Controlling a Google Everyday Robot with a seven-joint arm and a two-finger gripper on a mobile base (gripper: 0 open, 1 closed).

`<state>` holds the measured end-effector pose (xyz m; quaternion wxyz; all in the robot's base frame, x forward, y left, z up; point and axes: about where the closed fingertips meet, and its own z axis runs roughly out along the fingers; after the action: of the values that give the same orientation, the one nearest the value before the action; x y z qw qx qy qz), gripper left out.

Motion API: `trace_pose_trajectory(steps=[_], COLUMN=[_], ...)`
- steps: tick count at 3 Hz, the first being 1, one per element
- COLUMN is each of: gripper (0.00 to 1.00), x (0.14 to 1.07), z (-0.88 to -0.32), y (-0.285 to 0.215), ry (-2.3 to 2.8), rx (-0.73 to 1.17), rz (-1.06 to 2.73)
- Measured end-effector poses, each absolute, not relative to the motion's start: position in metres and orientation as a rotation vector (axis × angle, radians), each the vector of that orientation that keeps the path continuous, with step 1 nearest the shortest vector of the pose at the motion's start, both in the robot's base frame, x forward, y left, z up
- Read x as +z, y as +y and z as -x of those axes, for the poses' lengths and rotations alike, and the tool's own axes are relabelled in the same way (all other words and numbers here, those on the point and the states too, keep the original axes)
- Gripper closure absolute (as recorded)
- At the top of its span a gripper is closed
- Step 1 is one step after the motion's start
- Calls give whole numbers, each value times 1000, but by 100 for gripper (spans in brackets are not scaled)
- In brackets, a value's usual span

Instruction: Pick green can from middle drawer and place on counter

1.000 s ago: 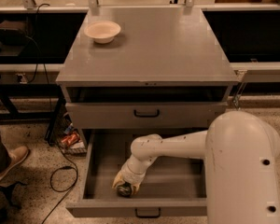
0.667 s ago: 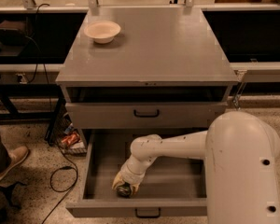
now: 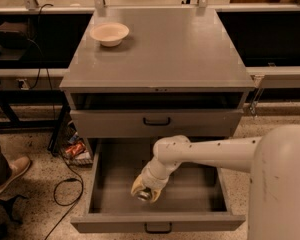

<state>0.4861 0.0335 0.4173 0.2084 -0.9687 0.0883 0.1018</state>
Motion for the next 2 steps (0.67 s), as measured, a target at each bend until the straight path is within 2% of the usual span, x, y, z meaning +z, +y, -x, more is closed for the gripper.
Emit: trace_pose_trajectory(steps=[1, 2], gripper=[100, 100], x=[475, 475], z=[-497, -497], y=[-11, -11], ry=[231, 231], rx=[191, 191], rz=[2714, 2714])
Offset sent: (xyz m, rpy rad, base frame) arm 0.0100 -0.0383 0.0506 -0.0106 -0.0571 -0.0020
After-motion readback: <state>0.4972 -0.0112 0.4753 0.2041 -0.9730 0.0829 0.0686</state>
